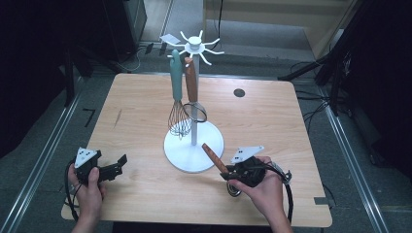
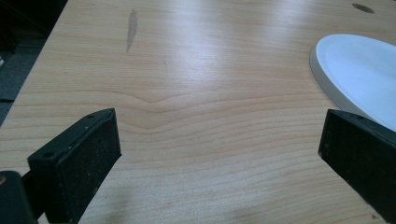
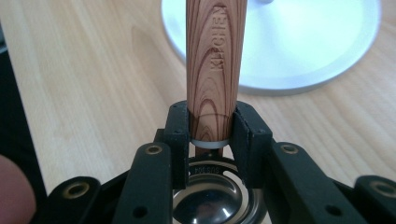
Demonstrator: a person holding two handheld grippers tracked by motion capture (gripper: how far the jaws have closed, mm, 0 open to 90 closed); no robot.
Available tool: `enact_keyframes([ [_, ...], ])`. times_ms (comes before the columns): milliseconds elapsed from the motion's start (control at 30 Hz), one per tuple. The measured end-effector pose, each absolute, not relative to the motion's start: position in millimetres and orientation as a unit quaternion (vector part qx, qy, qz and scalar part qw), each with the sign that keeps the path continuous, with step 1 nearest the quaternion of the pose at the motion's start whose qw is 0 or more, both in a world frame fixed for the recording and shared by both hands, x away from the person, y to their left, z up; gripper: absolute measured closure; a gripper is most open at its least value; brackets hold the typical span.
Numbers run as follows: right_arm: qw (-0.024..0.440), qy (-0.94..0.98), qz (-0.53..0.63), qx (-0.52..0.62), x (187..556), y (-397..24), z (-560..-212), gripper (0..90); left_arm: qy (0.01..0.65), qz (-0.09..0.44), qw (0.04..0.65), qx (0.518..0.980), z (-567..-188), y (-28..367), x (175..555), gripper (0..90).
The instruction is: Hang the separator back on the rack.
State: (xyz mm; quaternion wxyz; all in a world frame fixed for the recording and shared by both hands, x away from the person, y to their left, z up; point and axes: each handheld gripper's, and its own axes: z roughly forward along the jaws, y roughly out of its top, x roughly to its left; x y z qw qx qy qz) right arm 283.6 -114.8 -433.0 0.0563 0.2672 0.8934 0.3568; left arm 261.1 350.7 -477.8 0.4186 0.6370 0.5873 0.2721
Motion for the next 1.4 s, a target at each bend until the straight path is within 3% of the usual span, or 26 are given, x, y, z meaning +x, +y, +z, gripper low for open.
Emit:
enact_keyframes([
  [400,0.137,0.837,0.442,0.293,277.5,-126.3,-419.4,70.9,0.587,0.274,0.408,0.644,-480.8,348.9,261.7,0.0],
  [1400,0.206,0.757,0.539,0.306,270.2,-124.9,-378.7,70.8,0.594,0.271,0.404,0.640,-483.5,349.0,263.1,0.0],
])
